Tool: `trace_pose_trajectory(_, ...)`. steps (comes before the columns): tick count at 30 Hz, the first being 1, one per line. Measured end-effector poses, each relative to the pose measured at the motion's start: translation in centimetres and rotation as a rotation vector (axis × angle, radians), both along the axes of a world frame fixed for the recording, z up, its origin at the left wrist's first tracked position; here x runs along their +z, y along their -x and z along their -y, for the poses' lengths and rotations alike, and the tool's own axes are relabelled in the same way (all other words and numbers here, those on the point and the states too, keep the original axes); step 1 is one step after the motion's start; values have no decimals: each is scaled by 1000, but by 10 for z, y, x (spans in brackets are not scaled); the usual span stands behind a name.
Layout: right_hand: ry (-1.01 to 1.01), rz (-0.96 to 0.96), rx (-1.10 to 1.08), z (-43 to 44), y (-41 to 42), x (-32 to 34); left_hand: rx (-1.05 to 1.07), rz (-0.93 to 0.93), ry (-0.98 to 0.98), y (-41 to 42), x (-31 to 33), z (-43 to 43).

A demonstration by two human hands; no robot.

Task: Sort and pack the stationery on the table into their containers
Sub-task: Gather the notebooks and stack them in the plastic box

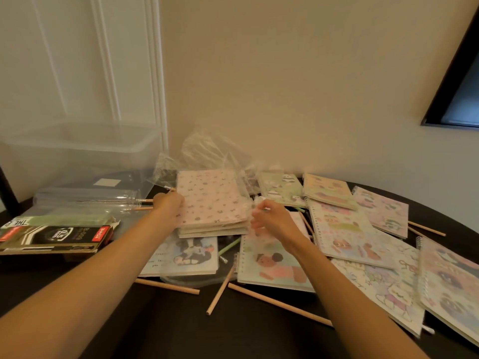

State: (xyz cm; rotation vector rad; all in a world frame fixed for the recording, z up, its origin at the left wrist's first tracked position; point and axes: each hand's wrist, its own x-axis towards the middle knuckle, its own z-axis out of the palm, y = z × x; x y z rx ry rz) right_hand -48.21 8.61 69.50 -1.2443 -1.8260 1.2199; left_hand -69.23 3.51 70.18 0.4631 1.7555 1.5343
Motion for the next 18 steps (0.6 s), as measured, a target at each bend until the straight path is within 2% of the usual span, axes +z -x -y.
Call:
trace_pose_trajectory(3, -13, 168, 51, 6, 3, 1, -120, -182, 10, -9, -1, 8)
trace_pose_trajectory(5, -9, 176, 82, 7, 2, -2, -334, -547, 103, -15, -3, 15)
trace_pose_trajectory(7, -47, 208, 72, 7, 2, -4, -589, -1045, 324, -23, -7, 24)
trace_pose_trajectory(8, -59, 205, 52, 6, 3, -7, -705, -1214, 406, -27, -10, 28)
trace_pose_trajectory(9, -63, 197, 34, 5, 4, -10, -776, -1304, 441, -30, -13, 27)
trace_pose_trajectory(10, -79, 196, 25, 4, 5, -11, -798, -1337, 453, -34, -14, 26)
trace_pose_trajectory(14, -163, 264, 13, 2, 7, -13, -649, -1431, 379, -39, -20, 15)
trace_pose_trajectory(18, -170, 272, -7, 3, 7, -13, -595, -1386, 259, -47, -21, 13)
